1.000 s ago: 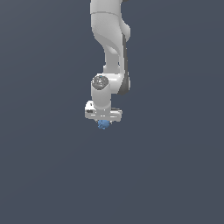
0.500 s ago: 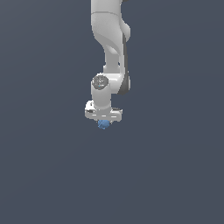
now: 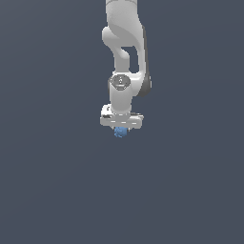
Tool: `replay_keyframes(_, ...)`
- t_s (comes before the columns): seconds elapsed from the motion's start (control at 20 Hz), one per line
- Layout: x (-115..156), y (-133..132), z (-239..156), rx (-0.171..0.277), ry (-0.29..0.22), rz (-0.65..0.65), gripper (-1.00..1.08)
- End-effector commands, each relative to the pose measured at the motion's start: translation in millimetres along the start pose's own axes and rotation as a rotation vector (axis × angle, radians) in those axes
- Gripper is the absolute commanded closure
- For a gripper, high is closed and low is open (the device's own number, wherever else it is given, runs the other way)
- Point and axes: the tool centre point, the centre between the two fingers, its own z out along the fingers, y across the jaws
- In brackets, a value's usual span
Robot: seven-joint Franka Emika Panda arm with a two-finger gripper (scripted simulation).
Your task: Pick up the object and move it to a goal position.
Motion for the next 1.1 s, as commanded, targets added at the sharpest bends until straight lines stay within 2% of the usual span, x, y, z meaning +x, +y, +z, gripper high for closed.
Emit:
replay_keyframes(0.0,-2,-21,-16,0.0,0.001,-0.001,1.08)
replay_keyframes(0.55,-7,-117,-92,-0.001,0.001,-0.001,1.08)
replay_keyframes(0.8,-6,-140,-109,0.0,0.0,-0.001,1.08)
replay_keyframes(1.05,-6,-147,-114,0.0,0.0,-0.002,1.08)
